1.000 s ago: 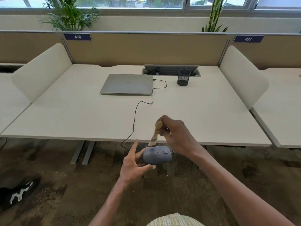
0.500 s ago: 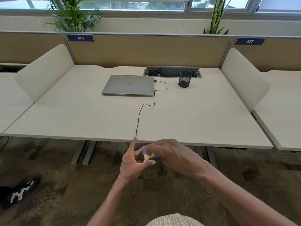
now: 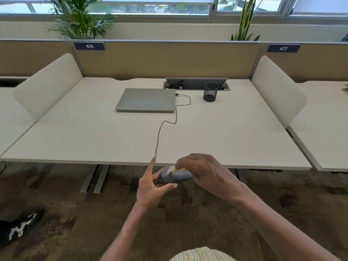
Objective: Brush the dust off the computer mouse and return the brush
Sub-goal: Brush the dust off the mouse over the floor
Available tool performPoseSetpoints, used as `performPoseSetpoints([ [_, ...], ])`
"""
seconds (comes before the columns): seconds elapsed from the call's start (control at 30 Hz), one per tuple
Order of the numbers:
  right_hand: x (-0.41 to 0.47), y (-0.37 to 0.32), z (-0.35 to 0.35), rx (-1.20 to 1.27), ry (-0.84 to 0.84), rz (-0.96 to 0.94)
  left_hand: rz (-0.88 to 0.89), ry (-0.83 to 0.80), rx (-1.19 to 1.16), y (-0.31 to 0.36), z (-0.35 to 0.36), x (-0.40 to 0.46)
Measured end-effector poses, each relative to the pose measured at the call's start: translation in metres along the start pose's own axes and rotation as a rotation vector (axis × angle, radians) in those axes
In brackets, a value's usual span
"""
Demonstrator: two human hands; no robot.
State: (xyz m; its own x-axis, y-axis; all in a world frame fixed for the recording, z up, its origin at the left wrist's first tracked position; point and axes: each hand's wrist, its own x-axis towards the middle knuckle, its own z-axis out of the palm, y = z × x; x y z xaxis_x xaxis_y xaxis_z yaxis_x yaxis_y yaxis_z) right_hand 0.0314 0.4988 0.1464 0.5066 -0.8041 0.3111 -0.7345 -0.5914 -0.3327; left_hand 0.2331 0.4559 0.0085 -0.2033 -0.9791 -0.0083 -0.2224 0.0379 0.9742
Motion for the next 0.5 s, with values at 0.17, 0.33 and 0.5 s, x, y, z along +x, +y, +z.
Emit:
performPoseSetpoints([
  [0.17,-0.017,0.007,0.003,-0.054,-0.046,0.009,-0.001,0.047,0.009,-0.001,-0.002,-0.002],
  [0.33,-0.021,0.002,0.006,0.19,0.181,0.204,0.01,0.082,0.022,-0.002,-0.004,-0.001],
  [0.5,-0.026,-0.001,0.033,0.439,0.371,0.39,0.005,0.093,-0.016,0.004,-0.003,-0.001],
])
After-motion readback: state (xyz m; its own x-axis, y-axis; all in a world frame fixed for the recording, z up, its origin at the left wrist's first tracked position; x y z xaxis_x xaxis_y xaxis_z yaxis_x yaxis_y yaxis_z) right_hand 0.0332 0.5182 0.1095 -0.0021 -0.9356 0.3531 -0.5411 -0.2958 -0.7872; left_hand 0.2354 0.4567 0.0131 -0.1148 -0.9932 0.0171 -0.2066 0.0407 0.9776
